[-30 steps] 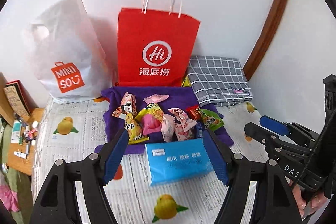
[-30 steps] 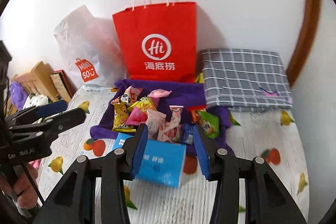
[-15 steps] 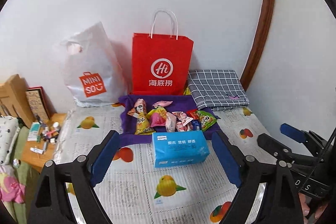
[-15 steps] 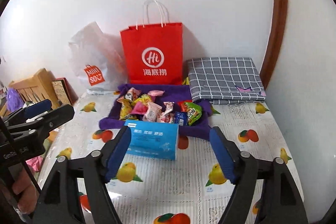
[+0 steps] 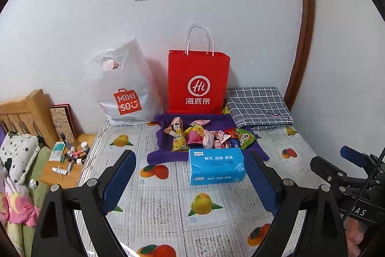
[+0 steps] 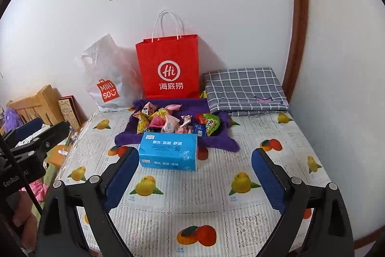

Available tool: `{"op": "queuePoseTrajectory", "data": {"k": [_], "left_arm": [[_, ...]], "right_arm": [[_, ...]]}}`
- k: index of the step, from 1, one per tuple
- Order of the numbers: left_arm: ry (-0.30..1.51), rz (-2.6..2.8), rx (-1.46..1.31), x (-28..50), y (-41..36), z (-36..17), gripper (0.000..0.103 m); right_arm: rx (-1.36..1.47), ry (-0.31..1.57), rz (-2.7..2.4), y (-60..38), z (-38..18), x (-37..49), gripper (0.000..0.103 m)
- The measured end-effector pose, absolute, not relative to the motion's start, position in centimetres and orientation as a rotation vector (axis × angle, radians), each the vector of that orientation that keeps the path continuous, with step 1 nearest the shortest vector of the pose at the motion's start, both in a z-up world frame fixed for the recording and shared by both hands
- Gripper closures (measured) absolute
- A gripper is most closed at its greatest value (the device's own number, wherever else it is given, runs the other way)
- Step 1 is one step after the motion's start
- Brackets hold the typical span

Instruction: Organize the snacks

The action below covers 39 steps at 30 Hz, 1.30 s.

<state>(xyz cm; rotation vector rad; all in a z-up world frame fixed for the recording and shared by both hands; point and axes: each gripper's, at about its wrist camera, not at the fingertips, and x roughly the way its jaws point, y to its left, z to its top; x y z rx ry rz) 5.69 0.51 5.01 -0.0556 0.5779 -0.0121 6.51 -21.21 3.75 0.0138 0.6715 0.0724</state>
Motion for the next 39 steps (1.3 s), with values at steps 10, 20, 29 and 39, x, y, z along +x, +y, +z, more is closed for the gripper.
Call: {"op": "queuePoseTrajectory", "data": {"k": [10,20,29,39], "left_arm": [[0.573,-0.017,-0.048,4.7,0.1,5.0,0.012],[0.571,-0.018,-0.053,4.3,0.0,5.1,0.012],[0.569,-0.02,-0.054,4.2,0.1,5.2,0.012],[0.57,-0.02,-0.053,4.0,-0.1,5.0,0.012]], "right_arm": [[0.016,0.658,0.053,-21.7,4.1,5.0,0.009],[0.023,0.644,0.039,-22.1,4.4,4.1,0.009],[0.015,0.634,0.041,-22.0,4.5,3.7,0.009],[0.015,0.634,0.042,-22.0,4.6,3.6,0.009]]}}
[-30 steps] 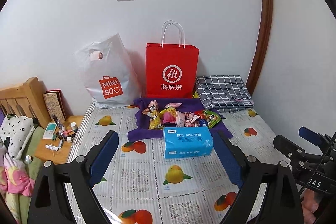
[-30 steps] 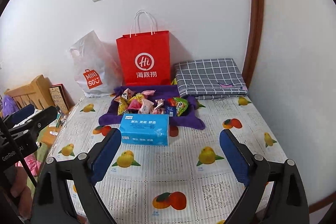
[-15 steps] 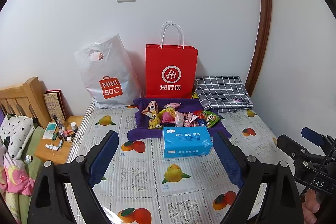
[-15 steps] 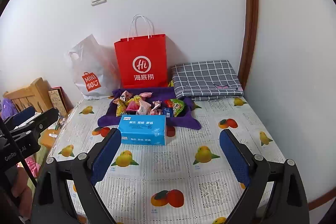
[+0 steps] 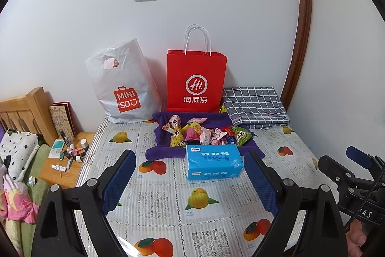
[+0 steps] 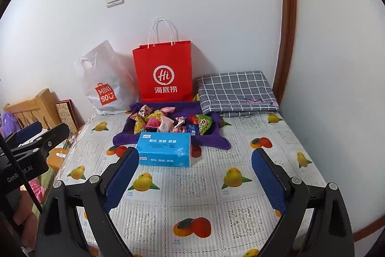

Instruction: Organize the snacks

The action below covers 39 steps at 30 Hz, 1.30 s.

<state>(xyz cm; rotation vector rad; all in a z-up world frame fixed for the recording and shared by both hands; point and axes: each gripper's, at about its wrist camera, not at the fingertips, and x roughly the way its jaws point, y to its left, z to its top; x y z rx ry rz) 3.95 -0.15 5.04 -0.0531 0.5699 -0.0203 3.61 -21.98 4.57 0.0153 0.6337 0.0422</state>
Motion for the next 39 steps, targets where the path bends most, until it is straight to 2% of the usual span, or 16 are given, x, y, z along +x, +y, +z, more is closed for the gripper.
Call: {"op": "queuePoseTrajectory", "data": {"k": [39], "left_arm": [[0.568,-0.026,-0.049,3.88,-0.58,5.35,0.012]], "right_arm": [[0.019,0.613,0.051,-22.21,4.92,2.87,0.009]]}}
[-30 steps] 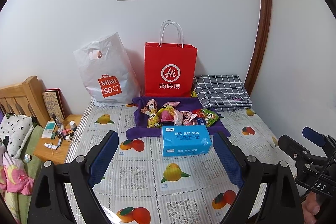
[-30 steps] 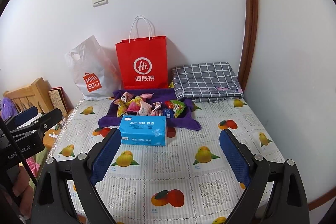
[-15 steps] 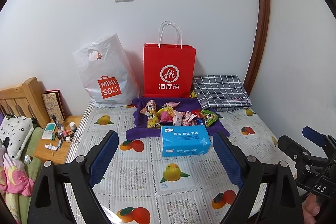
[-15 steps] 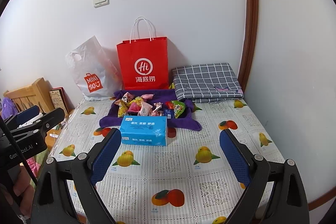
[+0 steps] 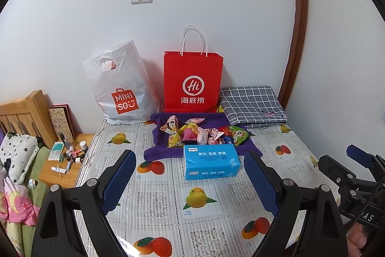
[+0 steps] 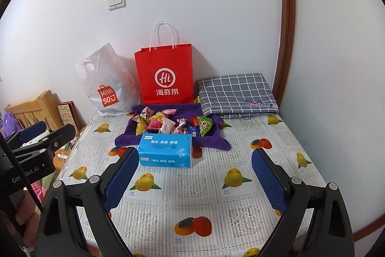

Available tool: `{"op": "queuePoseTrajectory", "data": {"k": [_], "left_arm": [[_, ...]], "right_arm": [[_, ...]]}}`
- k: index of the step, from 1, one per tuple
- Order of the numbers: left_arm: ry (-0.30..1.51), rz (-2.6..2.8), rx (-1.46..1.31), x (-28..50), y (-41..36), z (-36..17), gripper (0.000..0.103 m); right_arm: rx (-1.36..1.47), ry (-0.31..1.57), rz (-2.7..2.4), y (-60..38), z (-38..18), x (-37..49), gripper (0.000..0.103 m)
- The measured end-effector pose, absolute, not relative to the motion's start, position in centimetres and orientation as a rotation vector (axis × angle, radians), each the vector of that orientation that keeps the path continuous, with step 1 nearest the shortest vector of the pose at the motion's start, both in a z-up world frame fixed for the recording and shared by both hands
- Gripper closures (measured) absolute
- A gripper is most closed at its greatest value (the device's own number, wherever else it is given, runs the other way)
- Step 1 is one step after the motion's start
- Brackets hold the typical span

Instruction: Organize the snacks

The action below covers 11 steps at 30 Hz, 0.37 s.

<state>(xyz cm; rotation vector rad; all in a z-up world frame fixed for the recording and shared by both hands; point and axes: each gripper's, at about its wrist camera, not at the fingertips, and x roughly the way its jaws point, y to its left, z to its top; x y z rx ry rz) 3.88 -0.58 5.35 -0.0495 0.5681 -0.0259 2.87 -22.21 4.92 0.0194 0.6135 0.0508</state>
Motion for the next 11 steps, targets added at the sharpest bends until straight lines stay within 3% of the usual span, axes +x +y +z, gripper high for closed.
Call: {"op": "queuePoseTrajectory", "data": {"k": [11], "left_arm": [[0.565,-0.031,-0.045,3.76,-0.58,5.51,0.012]], "right_arm": [[0.023,0.608,0.055,-22.25,4.94,2.63,0.009]]}}
